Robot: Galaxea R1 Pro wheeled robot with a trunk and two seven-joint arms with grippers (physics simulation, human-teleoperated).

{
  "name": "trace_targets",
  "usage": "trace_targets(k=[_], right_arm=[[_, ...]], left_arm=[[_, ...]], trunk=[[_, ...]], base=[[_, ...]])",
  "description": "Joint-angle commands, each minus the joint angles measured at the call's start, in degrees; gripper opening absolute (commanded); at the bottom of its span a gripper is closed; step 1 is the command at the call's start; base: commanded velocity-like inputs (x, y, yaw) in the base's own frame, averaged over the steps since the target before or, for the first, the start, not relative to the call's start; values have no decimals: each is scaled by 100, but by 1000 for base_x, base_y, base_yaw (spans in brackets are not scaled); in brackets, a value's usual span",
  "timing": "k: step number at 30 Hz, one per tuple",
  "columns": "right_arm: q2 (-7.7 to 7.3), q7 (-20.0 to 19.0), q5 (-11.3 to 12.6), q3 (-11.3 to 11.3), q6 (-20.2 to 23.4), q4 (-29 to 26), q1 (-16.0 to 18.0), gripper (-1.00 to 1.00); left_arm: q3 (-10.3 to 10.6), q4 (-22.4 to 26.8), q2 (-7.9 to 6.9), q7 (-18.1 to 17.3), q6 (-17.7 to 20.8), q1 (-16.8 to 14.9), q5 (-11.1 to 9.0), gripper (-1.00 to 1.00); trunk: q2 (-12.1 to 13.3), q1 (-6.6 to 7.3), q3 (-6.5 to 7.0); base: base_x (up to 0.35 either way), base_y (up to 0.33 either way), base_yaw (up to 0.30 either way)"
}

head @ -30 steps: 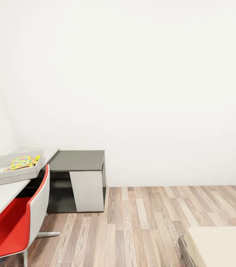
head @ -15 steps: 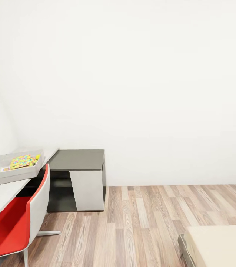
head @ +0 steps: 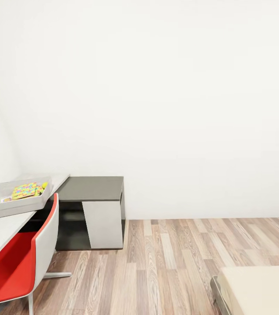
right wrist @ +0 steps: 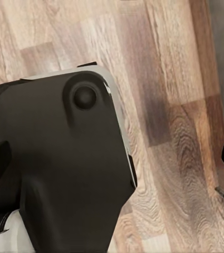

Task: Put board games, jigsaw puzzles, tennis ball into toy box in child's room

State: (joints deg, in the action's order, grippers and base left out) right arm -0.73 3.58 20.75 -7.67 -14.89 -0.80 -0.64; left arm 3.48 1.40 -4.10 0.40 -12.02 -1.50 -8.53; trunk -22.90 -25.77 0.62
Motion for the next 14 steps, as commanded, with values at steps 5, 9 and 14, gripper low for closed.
trace_targets(k=[5,9,14], right_arm=[[-43,20,39,-54,-5,-8,-6,100],[-47,20,36,-47,-5,-8,-4,100],[6,20,35,-42,-5,-8,-6,100]], left_arm=[[44,-1,37,4,-19,-2,-52,100],[49,0,40,4,-20,-4,-48,100],[53,-1,41,4,-18,-2,-45,100]], trunk=[[-2,-2,0],[-2,-2,0],[-2,-2,0]], base=[[0,0,0],[0,0,0],[0,0,0]])
